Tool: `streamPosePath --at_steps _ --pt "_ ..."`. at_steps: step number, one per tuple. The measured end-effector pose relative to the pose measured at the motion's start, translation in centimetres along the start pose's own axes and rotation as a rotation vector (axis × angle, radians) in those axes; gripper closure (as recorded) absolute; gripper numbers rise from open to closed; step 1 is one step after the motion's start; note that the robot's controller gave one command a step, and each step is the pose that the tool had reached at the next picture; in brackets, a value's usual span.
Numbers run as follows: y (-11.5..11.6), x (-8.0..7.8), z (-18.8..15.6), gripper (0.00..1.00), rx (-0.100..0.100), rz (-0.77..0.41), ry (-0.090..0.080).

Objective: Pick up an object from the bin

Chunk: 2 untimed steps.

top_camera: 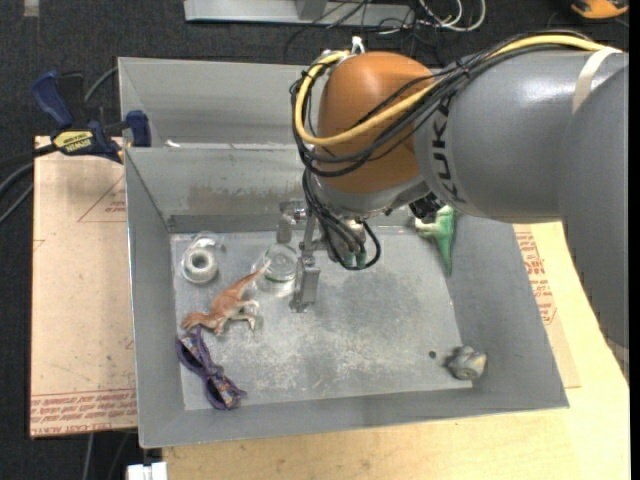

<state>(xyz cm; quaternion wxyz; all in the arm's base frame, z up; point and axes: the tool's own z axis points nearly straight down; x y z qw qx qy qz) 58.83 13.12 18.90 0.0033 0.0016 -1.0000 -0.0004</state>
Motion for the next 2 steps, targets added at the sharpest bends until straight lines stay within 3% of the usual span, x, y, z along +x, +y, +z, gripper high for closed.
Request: streamPosePath --at_steps 1,2 --pt "-0.1 -0.2 -0.5 0.00 -0.001 0.004 -0.008" --pt "6.2 1.1 12.1 0.00 -0.001 -0.190 0.000"
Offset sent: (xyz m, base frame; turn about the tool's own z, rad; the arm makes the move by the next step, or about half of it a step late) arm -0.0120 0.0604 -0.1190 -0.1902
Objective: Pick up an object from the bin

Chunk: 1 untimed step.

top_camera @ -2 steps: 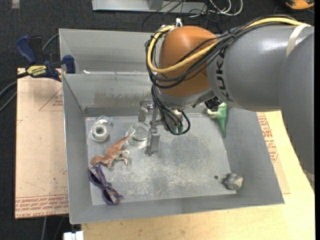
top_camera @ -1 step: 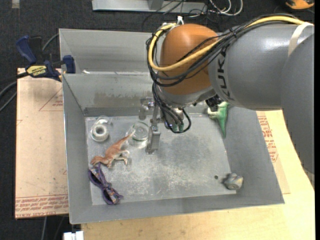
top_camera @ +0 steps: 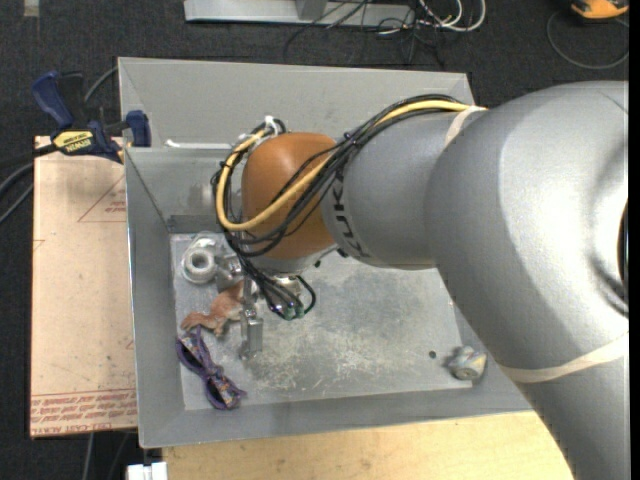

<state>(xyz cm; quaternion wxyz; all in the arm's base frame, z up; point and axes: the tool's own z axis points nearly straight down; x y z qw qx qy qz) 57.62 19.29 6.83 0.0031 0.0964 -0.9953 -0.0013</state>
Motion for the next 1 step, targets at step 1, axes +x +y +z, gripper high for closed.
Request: streamPosePath --at_steps 1 --pt "-0.12 -0.21 -8.01 0.00 0.000 0.117 -0.011"
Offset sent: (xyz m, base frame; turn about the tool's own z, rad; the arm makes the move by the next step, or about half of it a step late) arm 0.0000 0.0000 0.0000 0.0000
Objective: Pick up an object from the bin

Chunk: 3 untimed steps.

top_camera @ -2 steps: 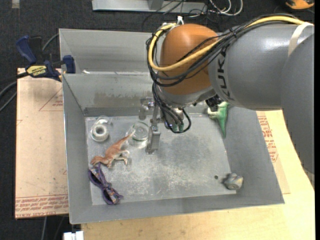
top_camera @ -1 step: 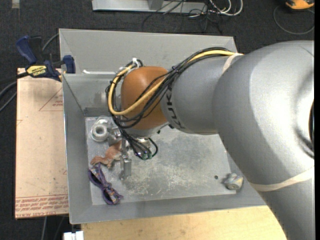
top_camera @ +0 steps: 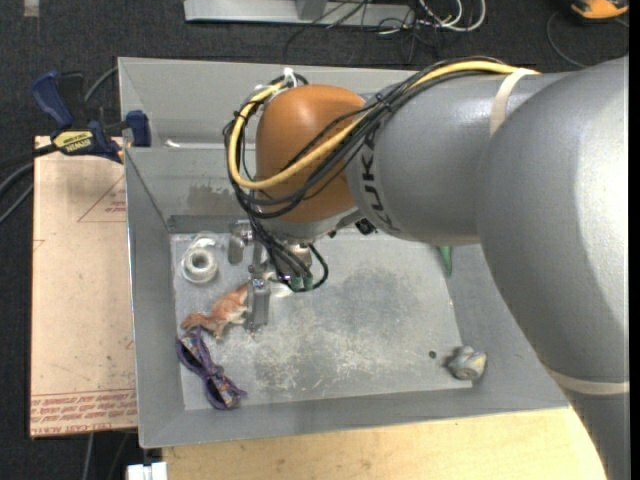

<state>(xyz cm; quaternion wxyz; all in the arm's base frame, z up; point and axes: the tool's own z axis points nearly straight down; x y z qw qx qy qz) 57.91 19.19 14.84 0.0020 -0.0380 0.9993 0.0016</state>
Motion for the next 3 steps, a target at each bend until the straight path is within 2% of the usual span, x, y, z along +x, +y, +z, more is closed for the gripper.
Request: streamPosePath --at_steps 1,2,3 --pt "0.1 0.3 8.0 0.00 -0.001 -0.115 0.010" --pt "-1.5 1.1 7.9 0.00 0.000 -0.221 0.000" --pt "0.2 0.2 8.0 1.00 -0.003 -0.116 0.008"
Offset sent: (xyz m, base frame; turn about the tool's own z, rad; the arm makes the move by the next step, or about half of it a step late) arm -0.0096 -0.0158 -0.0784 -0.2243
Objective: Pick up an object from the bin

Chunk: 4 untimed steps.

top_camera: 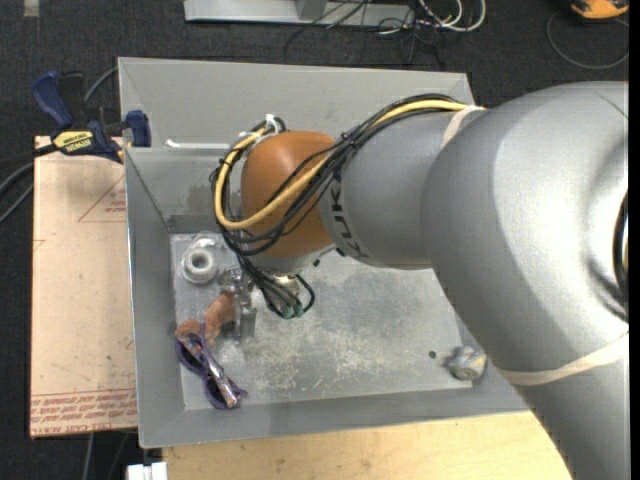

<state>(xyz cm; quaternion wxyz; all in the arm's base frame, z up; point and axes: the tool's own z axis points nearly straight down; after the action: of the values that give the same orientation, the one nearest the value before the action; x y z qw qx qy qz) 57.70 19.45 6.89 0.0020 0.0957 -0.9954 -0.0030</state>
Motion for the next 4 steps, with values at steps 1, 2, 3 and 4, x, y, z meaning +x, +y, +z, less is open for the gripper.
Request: streamPosePath --at_steps 1,2,3,4 --pt "0.0 0.0 0.0 1.00 0.000 0.000 0.000" --pt "0.0 0.0 -0.1 1.00 0.000 0.000 0.000" --pt "0.0 0.1 -0.7 1.00 0.000 0.001 0.003" --pt "0.0 0.1 -1.9 1.00 0.000 0.001 0.001"
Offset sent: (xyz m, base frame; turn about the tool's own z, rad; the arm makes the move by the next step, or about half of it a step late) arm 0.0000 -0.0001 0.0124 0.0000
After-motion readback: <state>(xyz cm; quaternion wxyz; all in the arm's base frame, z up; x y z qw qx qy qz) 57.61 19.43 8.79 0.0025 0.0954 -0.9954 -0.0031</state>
